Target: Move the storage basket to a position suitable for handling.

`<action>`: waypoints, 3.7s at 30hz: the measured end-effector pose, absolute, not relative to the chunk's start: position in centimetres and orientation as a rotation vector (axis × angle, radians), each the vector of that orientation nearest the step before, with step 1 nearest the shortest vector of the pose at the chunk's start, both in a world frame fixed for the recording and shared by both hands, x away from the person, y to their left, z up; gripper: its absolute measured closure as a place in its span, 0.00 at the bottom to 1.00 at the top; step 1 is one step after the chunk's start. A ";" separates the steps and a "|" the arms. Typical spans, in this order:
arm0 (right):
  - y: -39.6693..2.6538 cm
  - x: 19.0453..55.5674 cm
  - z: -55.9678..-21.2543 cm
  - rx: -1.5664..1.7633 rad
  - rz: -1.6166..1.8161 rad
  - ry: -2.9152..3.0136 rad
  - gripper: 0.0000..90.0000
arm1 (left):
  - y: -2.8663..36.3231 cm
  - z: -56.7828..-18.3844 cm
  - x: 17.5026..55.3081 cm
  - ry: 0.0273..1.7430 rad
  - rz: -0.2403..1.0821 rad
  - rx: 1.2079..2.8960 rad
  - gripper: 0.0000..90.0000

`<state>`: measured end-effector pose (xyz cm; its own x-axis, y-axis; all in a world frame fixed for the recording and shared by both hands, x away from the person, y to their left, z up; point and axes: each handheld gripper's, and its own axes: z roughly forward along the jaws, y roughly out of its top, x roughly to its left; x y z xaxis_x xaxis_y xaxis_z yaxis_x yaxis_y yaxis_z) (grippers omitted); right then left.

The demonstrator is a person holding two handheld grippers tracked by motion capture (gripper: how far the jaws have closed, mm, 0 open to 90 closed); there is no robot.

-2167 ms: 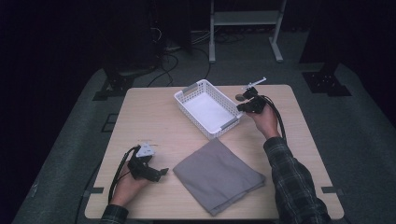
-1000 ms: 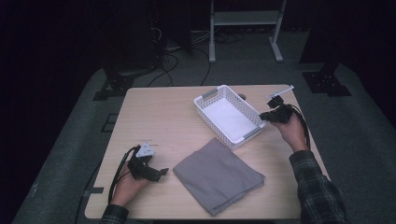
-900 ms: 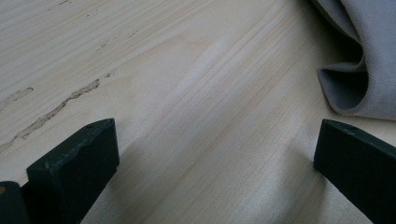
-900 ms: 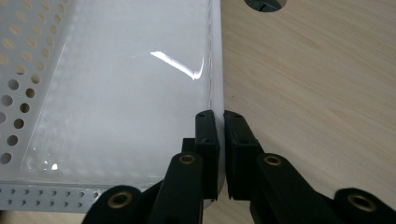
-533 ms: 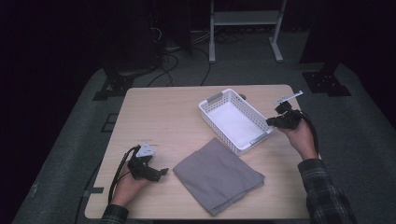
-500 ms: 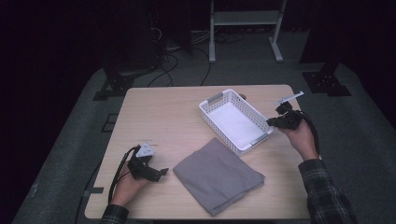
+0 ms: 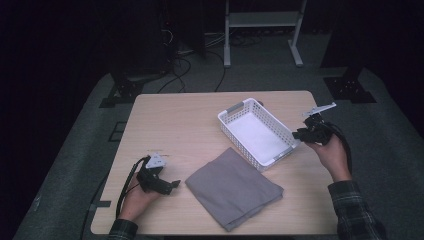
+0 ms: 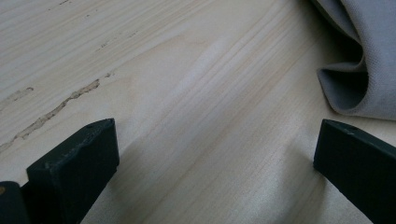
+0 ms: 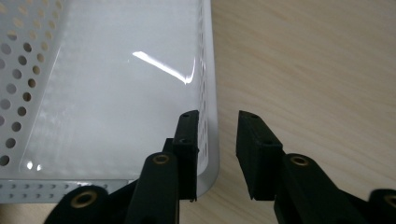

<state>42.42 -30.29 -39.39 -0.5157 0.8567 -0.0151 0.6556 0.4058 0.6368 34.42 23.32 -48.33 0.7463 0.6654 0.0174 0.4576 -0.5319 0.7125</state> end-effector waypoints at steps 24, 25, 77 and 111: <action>-20.4 39.6 -38.0 1.122 1.060 2.447 0.65 | 23.3 -48.4 34.4 0.845 0.375 2.220 0.00; -19.6 39.7 -38.1 1.105 1.059 2.463 0.65 | 23.3 -48.4 34.4 0.846 0.375 2.218 0.00; -18.2 39.0 -40.4 1.083 0.890 2.528 0.93 | 23.3 -48.3 34.4 0.844 0.375 2.220 0.00; -22.1 34.5 -40.2 1.160 0.859 2.381 0.51 | 23.3 -48.3 34.4 0.844 0.376 2.222 0.00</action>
<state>34.52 -22.14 -40.19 -0.6009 0.7977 -0.0499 0.5821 0.4795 0.6567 34.38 23.29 -48.35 0.7434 0.6687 0.0158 0.4592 -0.5273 0.7149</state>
